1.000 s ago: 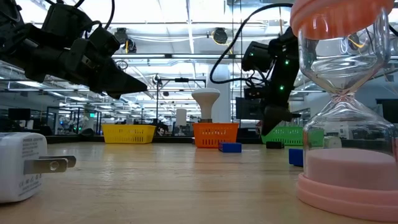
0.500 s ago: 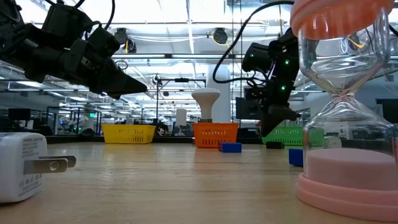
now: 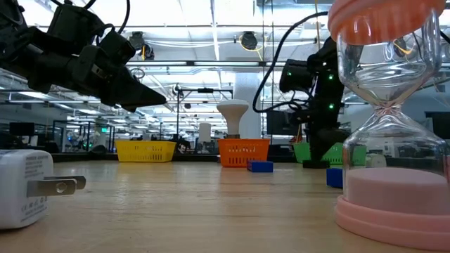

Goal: Pick & Place Office items
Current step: Put the black digital clock into the yellow bin

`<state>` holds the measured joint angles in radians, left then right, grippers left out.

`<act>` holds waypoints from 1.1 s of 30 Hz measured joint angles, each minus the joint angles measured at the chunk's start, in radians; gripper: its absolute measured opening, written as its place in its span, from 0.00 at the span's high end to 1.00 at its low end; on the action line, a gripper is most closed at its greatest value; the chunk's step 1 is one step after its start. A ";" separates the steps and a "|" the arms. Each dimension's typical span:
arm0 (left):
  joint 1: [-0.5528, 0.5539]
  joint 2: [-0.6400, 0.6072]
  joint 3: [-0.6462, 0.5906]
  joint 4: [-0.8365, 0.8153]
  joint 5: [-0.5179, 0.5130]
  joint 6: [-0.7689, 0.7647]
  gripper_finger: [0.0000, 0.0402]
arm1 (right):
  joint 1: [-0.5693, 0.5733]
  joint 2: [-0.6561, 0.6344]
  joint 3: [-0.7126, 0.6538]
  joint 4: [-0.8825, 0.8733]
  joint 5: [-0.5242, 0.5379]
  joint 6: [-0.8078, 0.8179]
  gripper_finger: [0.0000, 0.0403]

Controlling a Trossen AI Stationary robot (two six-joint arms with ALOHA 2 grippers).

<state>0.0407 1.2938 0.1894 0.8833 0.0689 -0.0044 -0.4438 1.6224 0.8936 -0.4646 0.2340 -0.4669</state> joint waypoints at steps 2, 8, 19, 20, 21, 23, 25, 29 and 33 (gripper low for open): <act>-0.004 0.000 0.000 0.000 0.000 0.000 0.91 | 0.001 -0.009 0.000 -0.062 -0.005 0.042 0.96; -0.019 0.000 0.000 -0.002 0.000 0.012 0.91 | 0.035 -0.063 0.000 -0.178 -0.122 0.205 0.96; -0.024 0.000 0.000 -0.008 0.010 -0.003 0.91 | 0.165 -0.174 0.001 -0.093 -0.131 0.353 0.75; -0.024 0.000 0.000 -0.009 0.010 -0.004 0.91 | 0.166 -0.172 0.001 -0.091 -0.131 0.354 0.70; -0.024 0.000 0.000 -0.011 0.010 -0.005 0.91 | 0.165 -0.168 0.000 -0.090 -0.131 0.354 0.66; -0.024 0.000 0.000 -0.019 0.011 -0.005 0.91 | 0.157 -0.154 -0.004 -0.080 -0.131 0.353 0.56; -0.024 0.000 0.000 -0.023 0.011 -0.005 0.91 | 0.144 -0.152 -0.014 -0.080 -0.132 0.352 0.48; -0.024 0.000 0.000 -0.025 0.011 -0.002 0.91 | 0.125 -0.152 -0.031 -0.070 -0.132 0.318 0.35; -0.024 0.000 0.000 -0.024 0.011 -0.001 0.91 | 0.109 -0.154 -0.052 -0.017 -0.135 0.271 0.30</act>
<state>0.0170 1.2938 0.1890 0.8589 0.0803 -0.0051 -0.3344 1.4689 0.8412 -0.4813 0.0986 -0.1957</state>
